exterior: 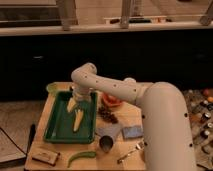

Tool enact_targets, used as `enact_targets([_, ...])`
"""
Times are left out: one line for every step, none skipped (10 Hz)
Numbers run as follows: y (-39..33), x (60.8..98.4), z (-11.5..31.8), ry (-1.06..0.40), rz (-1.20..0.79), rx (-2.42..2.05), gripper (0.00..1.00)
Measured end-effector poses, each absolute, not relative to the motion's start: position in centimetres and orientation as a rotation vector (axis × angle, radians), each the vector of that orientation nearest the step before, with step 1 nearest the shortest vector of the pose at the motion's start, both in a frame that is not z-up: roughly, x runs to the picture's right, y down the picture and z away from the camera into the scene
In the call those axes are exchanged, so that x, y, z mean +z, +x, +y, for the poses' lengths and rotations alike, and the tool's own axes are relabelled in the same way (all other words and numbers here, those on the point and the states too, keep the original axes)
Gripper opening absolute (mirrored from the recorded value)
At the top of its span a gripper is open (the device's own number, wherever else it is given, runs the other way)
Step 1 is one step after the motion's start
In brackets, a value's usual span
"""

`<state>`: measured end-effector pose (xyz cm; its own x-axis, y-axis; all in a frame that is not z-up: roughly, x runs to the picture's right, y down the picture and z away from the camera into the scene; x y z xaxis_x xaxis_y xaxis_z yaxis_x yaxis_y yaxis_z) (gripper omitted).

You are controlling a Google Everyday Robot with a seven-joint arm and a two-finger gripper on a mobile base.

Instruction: Place banana in tray

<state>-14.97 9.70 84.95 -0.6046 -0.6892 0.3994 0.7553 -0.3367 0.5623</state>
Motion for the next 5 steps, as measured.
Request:
enact_targets([-14.90, 84.92, 9.47, -0.111, -0.910, -2.029, 0.80])
enact_targets([-14.83, 84.87, 9.14, -0.110, -0.904, -2.034, 0.80])
enact_targets([-14.83, 84.82, 8.92, -0.108, -0.900, -2.038, 0.80])
enact_targets([-14.82, 84.82, 8.93, -0.108, -0.899, -2.041, 0.80])
enact_targets([-14.89, 84.81, 8.92, -0.108, -0.899, -2.042, 0.80])
